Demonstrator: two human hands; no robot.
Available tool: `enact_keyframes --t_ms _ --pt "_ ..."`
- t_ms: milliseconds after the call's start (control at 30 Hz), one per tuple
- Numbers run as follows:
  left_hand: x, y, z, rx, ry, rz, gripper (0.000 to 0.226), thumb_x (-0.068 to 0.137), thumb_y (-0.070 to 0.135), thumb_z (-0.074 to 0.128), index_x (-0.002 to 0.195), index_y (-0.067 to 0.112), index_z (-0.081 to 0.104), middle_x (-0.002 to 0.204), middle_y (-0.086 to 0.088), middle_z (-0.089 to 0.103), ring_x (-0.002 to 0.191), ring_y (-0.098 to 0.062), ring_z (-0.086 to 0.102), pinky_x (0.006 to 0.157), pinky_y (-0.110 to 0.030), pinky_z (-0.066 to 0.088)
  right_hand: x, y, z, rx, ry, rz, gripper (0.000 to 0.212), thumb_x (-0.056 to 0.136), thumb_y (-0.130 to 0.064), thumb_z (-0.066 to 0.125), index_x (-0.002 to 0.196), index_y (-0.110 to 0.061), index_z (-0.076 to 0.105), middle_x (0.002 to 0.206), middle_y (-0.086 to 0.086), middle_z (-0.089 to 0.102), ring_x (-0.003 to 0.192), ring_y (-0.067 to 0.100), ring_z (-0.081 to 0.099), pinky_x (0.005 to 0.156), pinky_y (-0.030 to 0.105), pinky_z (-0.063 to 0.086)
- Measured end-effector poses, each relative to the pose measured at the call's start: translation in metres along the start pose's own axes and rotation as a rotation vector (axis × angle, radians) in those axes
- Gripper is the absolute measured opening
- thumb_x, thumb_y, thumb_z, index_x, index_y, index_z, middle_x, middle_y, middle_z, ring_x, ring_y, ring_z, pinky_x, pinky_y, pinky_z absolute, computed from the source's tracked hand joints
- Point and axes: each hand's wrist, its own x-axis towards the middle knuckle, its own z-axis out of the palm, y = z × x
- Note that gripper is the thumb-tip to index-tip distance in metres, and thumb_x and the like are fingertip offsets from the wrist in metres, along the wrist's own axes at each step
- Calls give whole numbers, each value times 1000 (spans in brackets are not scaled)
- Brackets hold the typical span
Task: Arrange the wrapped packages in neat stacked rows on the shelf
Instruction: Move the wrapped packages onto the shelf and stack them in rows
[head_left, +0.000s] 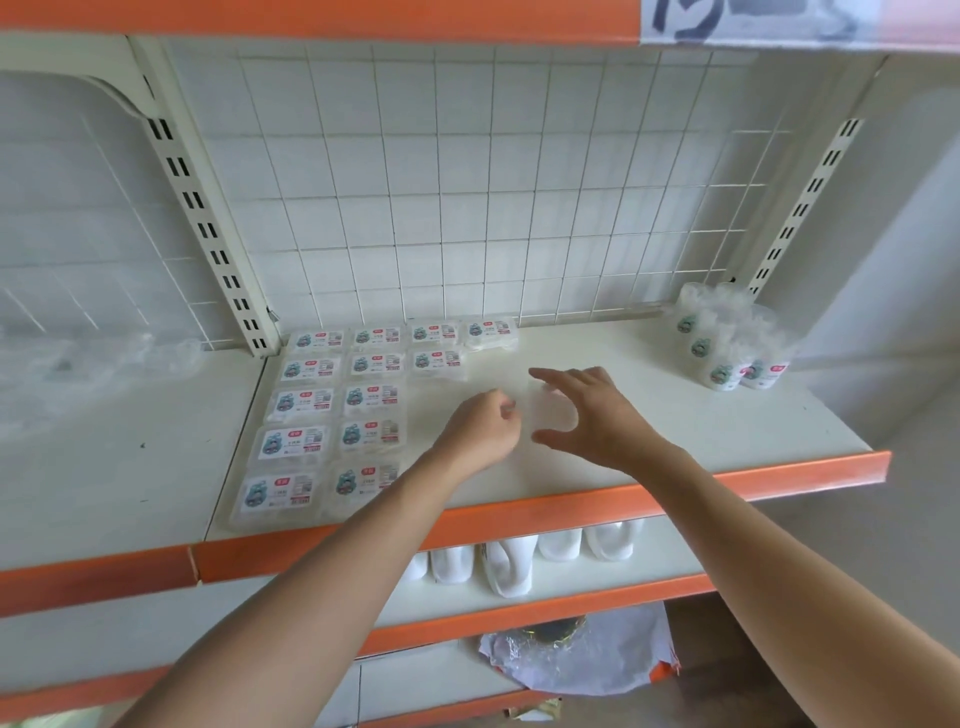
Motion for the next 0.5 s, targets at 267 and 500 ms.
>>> enact_keyframes --t_ms 267,500 --pt "-1 -1 -11 -436 30 -156 20 99 22 42 101 15 60 88 -5 61 80 -25 61 82 -45 55 10 -21 -5 466 123 -79 62 73 -12 81 125 -30 52 113 -1 49 101 6 59 95 20 48" --pt "2 -7 -19 -678 73 -177 16 99 10 50 114 11 51 102 -10 62 77 -28 67 85 -44 57 11 -16 -2 376 116 -40 57 71 -21 82 114 -31 46 114 -12 57 111 7 55 94 36 50"
